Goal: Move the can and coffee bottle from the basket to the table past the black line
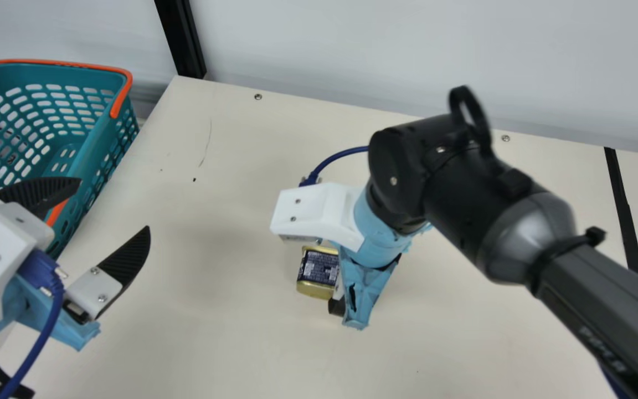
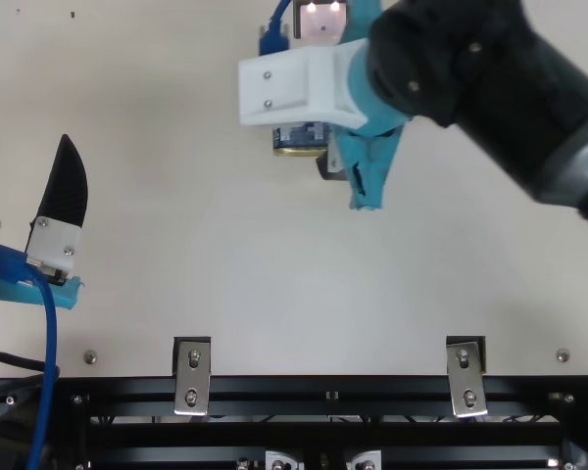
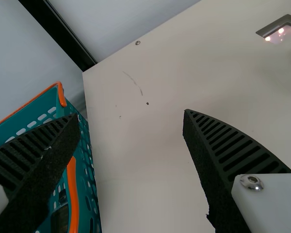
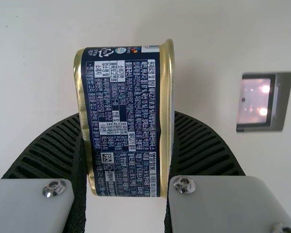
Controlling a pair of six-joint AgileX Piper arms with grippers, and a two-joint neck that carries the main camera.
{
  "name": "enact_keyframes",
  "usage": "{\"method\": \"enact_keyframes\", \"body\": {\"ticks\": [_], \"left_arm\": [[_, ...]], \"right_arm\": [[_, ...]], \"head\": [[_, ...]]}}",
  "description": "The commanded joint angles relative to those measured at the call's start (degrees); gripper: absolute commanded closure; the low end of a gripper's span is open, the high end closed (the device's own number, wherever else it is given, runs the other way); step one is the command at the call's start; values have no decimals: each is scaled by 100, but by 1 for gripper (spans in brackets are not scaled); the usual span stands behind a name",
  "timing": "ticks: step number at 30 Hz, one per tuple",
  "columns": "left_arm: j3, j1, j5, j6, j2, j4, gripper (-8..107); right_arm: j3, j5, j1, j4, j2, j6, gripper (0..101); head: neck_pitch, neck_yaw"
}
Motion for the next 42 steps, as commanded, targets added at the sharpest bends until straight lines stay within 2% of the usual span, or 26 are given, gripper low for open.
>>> {"method": "enact_keyframes", "body": {"ticks": [1, 9, 14, 20, 29, 42], "left_arm": [[0, 0, 0, 0, 0, 0, 9], [0, 0, 0, 0, 0, 0, 9], [0, 0, 0, 0, 0, 0, 9], [0, 0, 0, 0, 0, 0, 9], [0, 0, 0, 0, 0, 0, 9], [0, 0, 0, 0, 0, 0, 9]], "right_arm": [[-32, 87, -76, -25, -135, 212, 101], [44, 266, -627, -289, -498, 1296, 101], [287, 319, -1189, -416, -774, 1856, 101], [641, 384, -2013, -580, -1127, 2241, 101], [1030, 486, -3454, -742, -1539, 2341, 101], [1240, 533, -5499, -752, -1870, 1932, 101]], "head": [[-68, -41], [-68, -633], [-97, -1126], [-108, -1774], [-126, -2893], [-203, -4637]]}}
